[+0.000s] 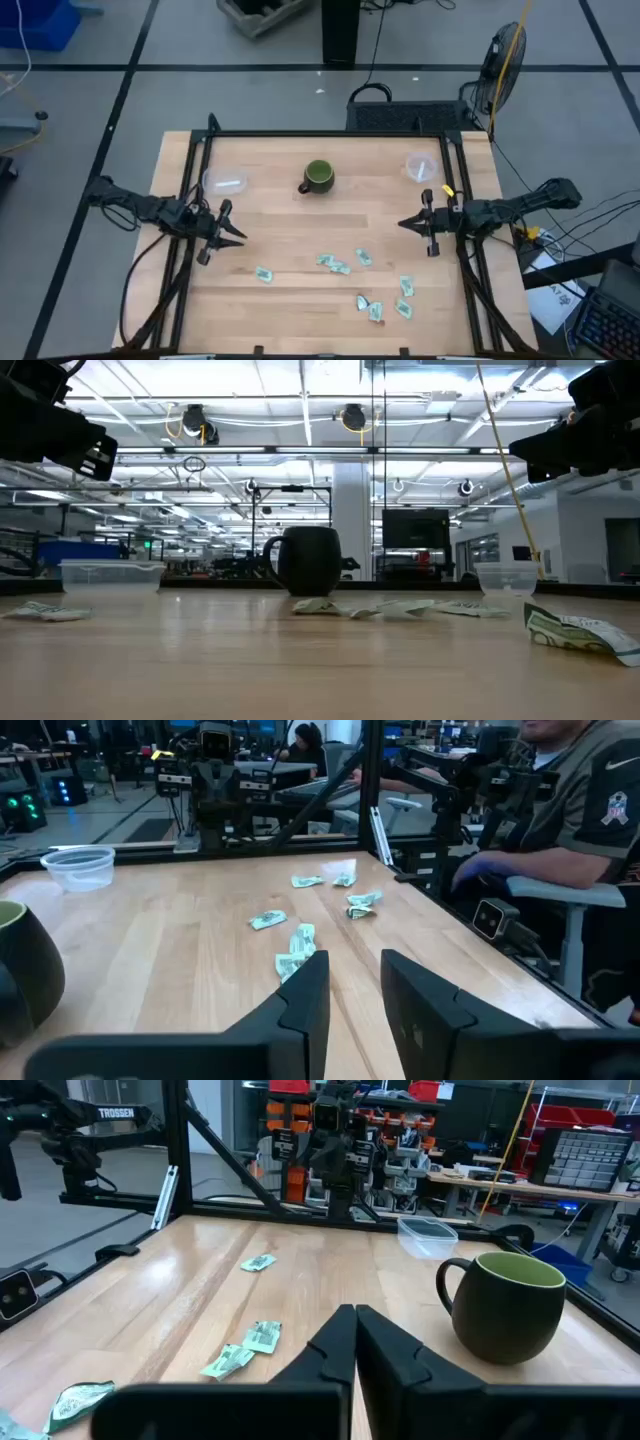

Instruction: Pick and place items into bin

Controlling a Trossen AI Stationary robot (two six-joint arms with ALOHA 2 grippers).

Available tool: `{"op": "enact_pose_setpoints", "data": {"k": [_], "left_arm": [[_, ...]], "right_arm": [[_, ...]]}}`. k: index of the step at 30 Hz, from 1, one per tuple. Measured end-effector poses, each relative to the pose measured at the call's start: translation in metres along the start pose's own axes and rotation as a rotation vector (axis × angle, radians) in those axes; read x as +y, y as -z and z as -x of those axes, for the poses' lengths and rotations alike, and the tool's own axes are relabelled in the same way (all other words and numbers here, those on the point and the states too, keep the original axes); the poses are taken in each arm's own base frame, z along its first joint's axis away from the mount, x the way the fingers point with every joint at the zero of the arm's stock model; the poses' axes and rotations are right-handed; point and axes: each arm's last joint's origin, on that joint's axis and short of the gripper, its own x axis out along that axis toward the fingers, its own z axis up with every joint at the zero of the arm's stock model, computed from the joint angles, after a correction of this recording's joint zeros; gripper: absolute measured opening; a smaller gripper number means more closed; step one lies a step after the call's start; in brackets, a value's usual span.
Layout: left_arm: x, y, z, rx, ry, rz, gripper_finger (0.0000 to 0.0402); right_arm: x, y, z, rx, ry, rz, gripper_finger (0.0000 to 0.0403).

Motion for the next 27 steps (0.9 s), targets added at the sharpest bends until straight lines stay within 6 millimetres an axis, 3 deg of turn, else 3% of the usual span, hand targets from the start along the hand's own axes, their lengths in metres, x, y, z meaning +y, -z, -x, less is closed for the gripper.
{"op": "enact_pose_setpoints", "data": {"k": [27], "left_arm": [[0.0000,-0.0001,0.0000,0.000,0.000,0.000,0.0097]], "right_arm": [[0.0000,0.0000,0.0000,0.000,0.000,0.000,0.0004]]}}
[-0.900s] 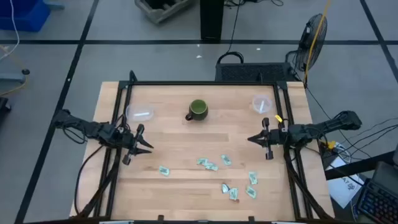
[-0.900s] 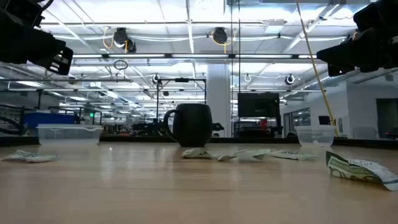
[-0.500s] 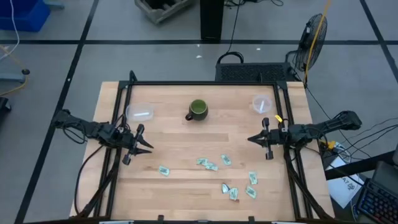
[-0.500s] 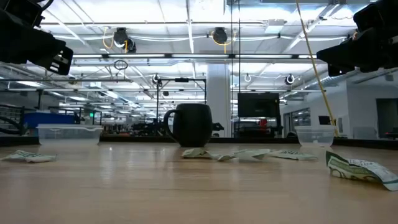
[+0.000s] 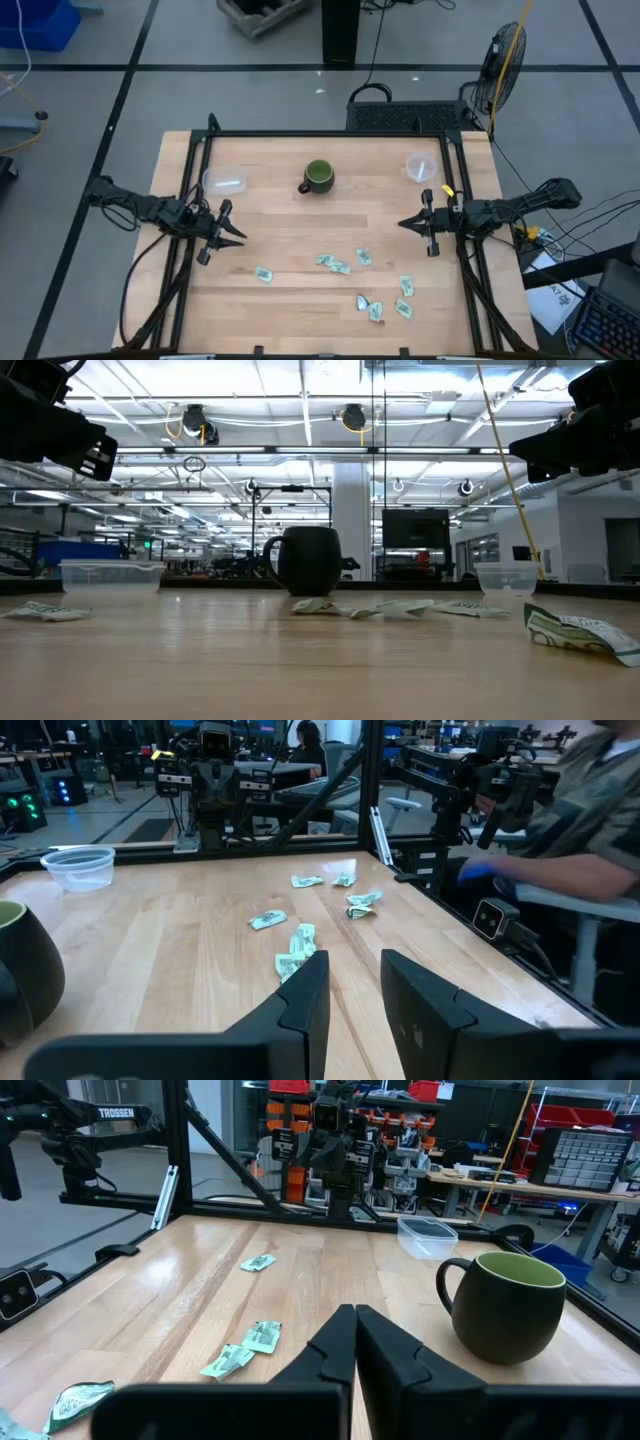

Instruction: Pick and place items into bin

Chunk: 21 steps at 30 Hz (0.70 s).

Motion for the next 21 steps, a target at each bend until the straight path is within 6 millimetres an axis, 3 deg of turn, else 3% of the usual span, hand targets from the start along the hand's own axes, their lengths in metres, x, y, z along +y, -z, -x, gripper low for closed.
{"op": "enact_pose_setpoints", "data": {"k": [17,21], "left_arm": [[0.0000,0.0000,0.0000,0.000,0.000,0.000,0.0097],[0.0000,0.0000,0.0000,0.000,0.000,0.000,0.0097]], "right_arm": [[-0.0002,-0.0016,0.0000,-0.017,0.001,-0.003,0.0004],[-0.0006,-0.0075,0.0003,-0.076,0.003,-0.075,0.0004]]}}
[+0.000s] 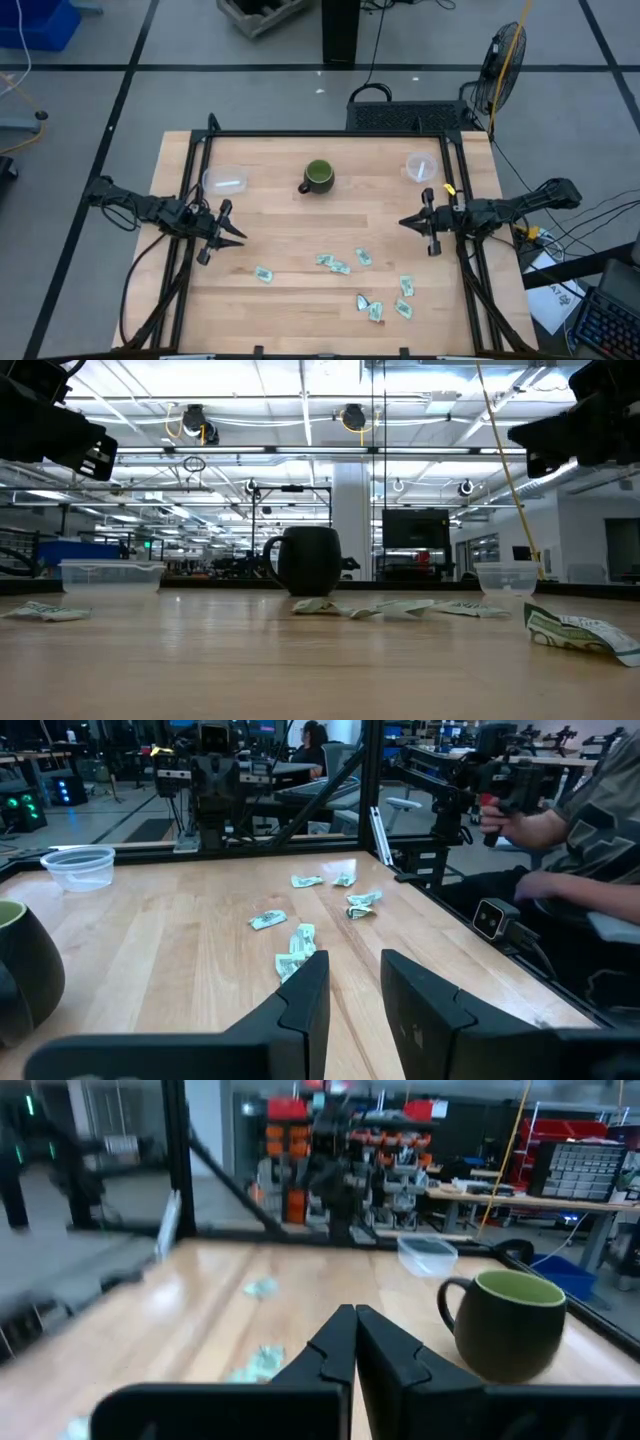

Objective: Pick and place items into bin
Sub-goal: Put the white stevia packet into the right transparent bin

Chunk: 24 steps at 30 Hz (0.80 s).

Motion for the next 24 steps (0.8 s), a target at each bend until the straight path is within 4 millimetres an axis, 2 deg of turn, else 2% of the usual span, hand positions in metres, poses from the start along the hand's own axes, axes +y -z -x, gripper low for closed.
{"op": "enact_pose_setpoints", "data": {"k": [4,10,16,21,24], "left_arm": [[0.000,0.000,0.000,0.000,0.000,0.000,0.0097],[0.000,0.000,0.000,0.000,0.000,0.000,0.0097],[0.000,0.000,0.000,0.000,0.000,0.000,0.0097],[0.000,0.000,0.000,0.000,0.000,0.000,0.0097],[0.000,0.000,0.000,0.000,0.000,0.000,0.0097]], "right_arm": [[0.000,-0.009,0.000,-0.093,-0.005,-0.201,0.0004],[-0.002,-0.021,0.002,-0.217,0.012,-0.244,0.0004],[-0.002,-0.030,0.005,-0.309,-0.033,-0.489,0.0003],[-0.003,-0.035,0.006,-0.369,-0.038,-0.515,0.0002],[-0.003,-0.033,0.005,-0.345,-0.022,-0.508,0.0006]]}}
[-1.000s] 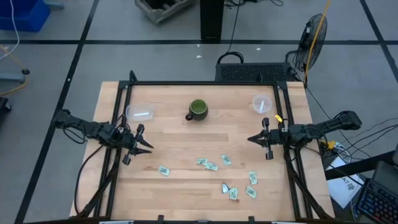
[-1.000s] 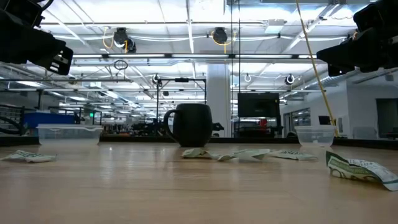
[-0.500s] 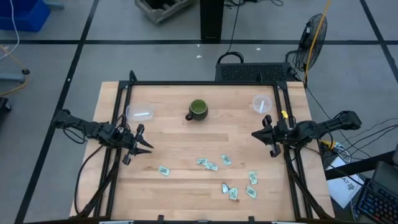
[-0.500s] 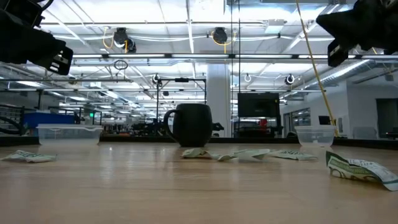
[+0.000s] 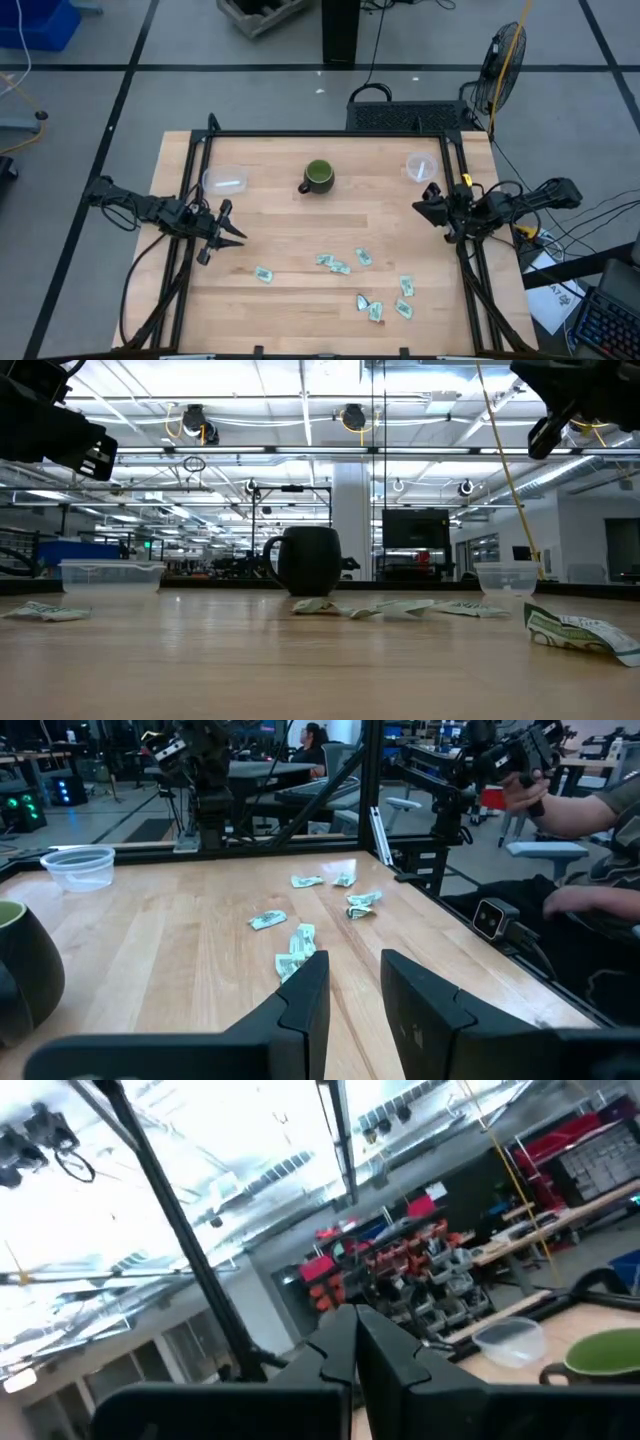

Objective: Pick and place items into bin
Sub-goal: Put the white stevia packet into the right transparent bin

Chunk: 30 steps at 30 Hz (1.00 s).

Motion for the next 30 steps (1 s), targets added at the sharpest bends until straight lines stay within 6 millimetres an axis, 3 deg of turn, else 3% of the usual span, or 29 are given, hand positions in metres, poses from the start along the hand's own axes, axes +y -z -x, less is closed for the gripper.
{"op": "enact_pose_setpoints", "data": {"k": [5,9,14,17,21,27,30], "left_arm": [[0.000,0.000,0.000,0.001,0.000,0.000,0.0097],[0.000,0.000,0.000,0.000,0.000,0.000,0.0097],[0.000,0.000,0.000,-0.002,0.000,0.000,0.0097],[0.000,0.000,0.000,-0.005,0.000,0.000,0.0097],[0.000,0.000,0.000,-0.003,0.000,0.000,0.0097],[0.000,-0.001,0.000,-0.006,0.000,0.000,0.0097],[0.000,-0.001,0.000,-0.006,0.000,0.000,0.0097]], "right_arm": [[-0.003,0.016,-0.006,0.136,0.025,0.063,0.0002],[-0.006,0.041,-0.012,0.369,0.070,0.148,0.0005],[0.030,0.044,-0.038,0.551,-0.073,0.152,0.0018],[0.052,0.050,-0.046,0.714,-0.062,0.220,0.0020],[0.069,0.057,-0.054,0.949,0.076,0.240,0.0024],[0.063,0.076,-0.035,1.295,0.428,0.044,0.0074],[0.056,0.083,-0.023,1.382,0.527,-0.068,0.0114]]}}
